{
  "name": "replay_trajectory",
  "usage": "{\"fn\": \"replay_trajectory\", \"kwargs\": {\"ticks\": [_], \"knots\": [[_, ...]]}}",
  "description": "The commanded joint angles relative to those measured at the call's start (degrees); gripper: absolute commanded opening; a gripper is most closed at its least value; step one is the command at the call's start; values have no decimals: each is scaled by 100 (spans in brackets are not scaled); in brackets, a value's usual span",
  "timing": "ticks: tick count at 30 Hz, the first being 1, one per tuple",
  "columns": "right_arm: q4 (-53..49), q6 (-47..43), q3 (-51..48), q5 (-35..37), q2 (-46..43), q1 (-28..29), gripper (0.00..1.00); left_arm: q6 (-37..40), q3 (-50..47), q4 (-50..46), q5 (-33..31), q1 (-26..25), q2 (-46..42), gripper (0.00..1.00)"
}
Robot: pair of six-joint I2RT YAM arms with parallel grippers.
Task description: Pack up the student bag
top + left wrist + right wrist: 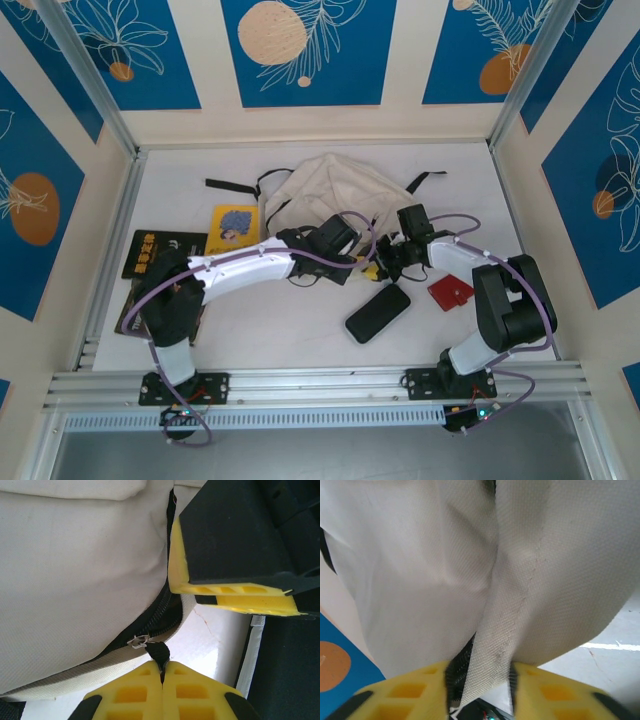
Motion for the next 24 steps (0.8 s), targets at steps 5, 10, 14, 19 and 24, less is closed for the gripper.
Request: {"fn": "replay_trajectory", "kwargs": {"ticks": [5,10,14,19,24], "knots": [[-259,109,-183,-87,25,197,41,29,147,13,13,47,115,0],[-353,86,-187,161,-3,197,32,47,135,-43,-70,47,117,0],[-582,-38,-93,583,-98,182,22,67,102,-195,-229,47,64,0],[-859,-288,81,1056,-148,135,16,145,-27,-407,-446,80,-66,0],[-1013,-483,172,1518,-192,50,10,177,-207,-594,-637,230,-191,0]]}}
